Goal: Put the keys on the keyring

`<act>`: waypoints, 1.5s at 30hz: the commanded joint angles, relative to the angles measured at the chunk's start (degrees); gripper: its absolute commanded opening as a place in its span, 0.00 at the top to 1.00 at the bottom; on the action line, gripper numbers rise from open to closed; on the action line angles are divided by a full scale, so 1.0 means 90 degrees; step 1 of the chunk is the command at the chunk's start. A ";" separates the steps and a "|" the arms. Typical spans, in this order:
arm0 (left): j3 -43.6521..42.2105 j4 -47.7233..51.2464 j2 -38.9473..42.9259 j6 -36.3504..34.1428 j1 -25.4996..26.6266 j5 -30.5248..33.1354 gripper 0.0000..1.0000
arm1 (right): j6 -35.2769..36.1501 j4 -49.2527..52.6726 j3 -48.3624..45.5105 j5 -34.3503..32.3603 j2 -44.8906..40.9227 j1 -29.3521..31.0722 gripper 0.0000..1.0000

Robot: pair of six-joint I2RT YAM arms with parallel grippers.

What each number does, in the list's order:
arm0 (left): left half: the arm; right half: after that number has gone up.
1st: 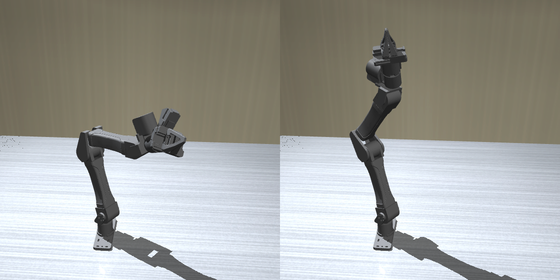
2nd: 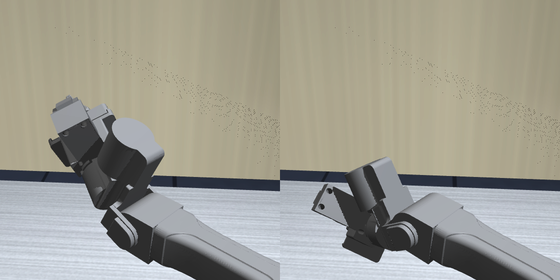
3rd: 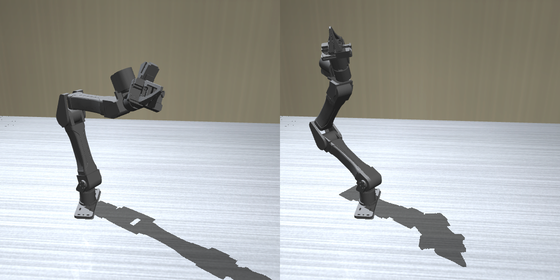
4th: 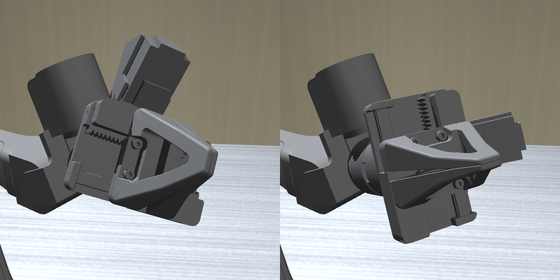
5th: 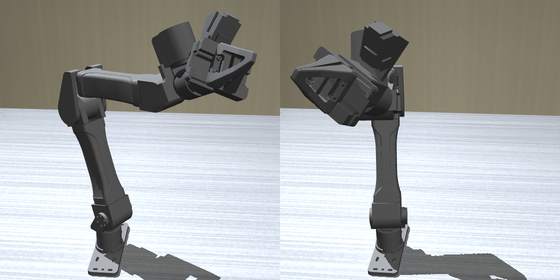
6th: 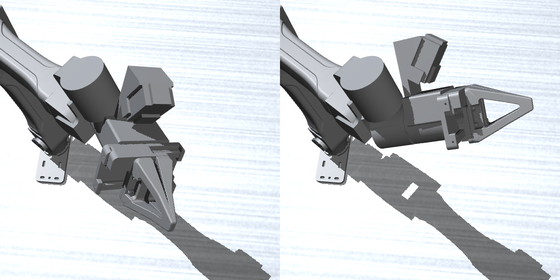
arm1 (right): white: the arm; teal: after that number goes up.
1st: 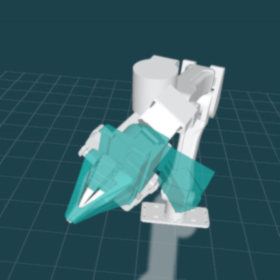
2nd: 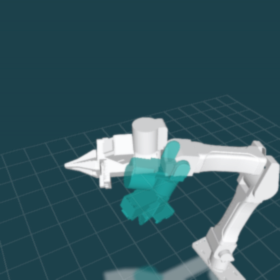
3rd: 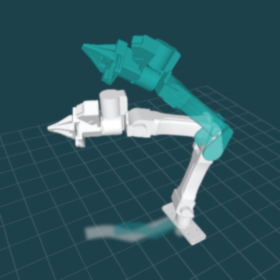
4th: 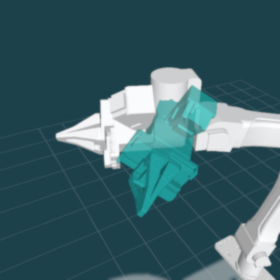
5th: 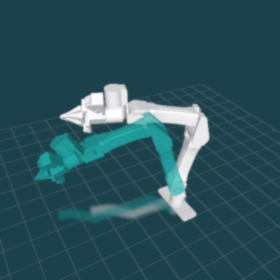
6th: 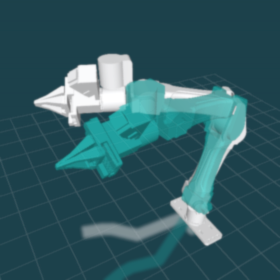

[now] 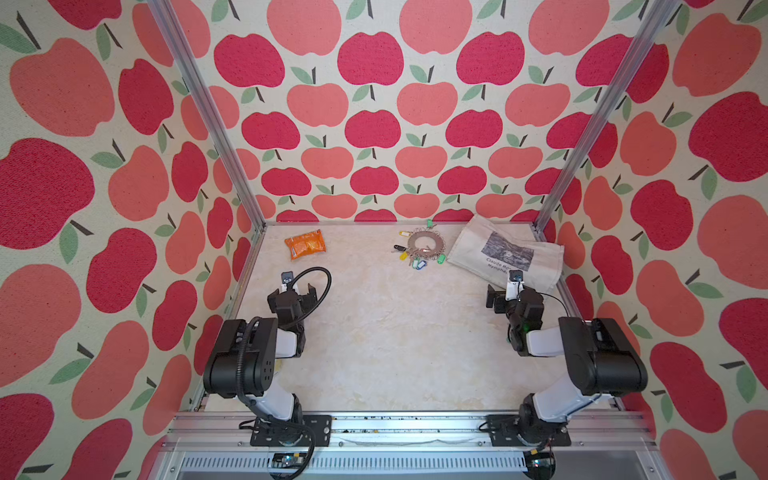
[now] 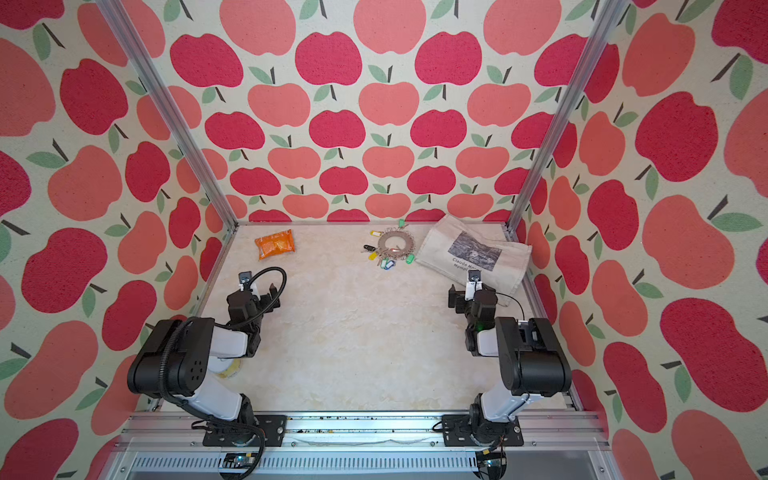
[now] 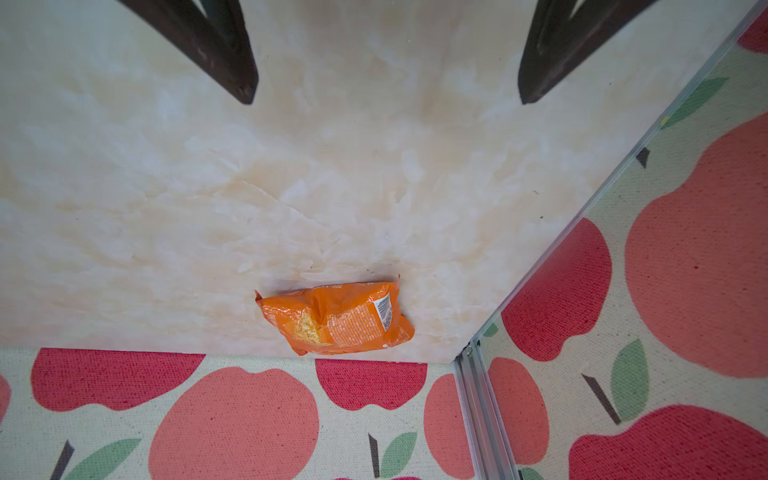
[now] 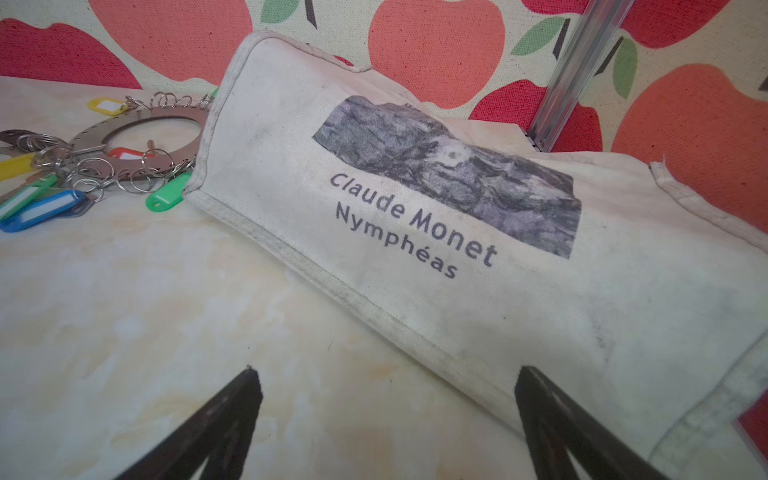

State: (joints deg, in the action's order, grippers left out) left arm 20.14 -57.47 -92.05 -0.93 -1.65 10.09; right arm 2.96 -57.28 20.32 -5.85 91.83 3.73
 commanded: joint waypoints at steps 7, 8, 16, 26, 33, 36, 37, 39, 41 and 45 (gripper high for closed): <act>0.0101 -0.0012 -0.0082 0.0084 -0.0041 0.0051 0.01 | 0.0073 0.0085 0.0081 0.0085 -0.0091 0.0015 0.01; 0.0096 -0.0002 -0.0077 0.0092 -0.0046 0.0050 0.01 | 0.0070 0.0085 0.0085 0.0087 -0.0096 0.0011 0.01; 0.0107 -0.0001 -0.0070 0.0094 -0.0041 0.0041 0.01 | 0.0066 0.0084 0.0095 0.0089 -0.0094 0.0016 0.01; 0.0106 0.0028 -0.0066 0.0103 -0.0041 0.0041 0.01 | 0.0062 0.0094 0.0095 0.0088 -0.0095 0.0015 0.01; 0.0116 0.0021 -0.0074 0.0103 -0.0051 0.0032 0.01 | 0.0060 0.0104 0.0097 0.0084 -0.0093 0.0006 0.01; 0.0116 0.0011 -0.0062 0.0101 -0.0061 0.0022 0.01 | 0.0066 0.0088 0.0095 0.0066 -0.0110 0.0013 0.01; 0.0124 0.0062 0.0053 0.0056 -0.0020 0.0163 0.01 | 0.0092 0.0336 0.0176 0.0009 -0.0296 0.0032 0.01; 0.0296 0.0836 0.0652 -0.0068 0.0156 0.0438 0.01 | 0.0291 0.1942 0.0675 -0.0351 -0.1131 0.0276 0.01; 0.0791 0.2160 0.1129 -0.0224 0.0324 0.0445 0.01 | 0.0126 0.3774 0.1443 -0.0433 -0.1749 0.0448 0.01; 0.1552 0.3782 0.1540 0.0120 0.0606 0.0461 0.01 | -0.0300 0.5527 0.2627 0.0035 -0.1868 0.0756 0.01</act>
State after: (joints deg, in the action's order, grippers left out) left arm 30.46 -36.36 -80.29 -1.28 2.61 12.78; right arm 2.87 -24.43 38.89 -7.33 75.77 8.91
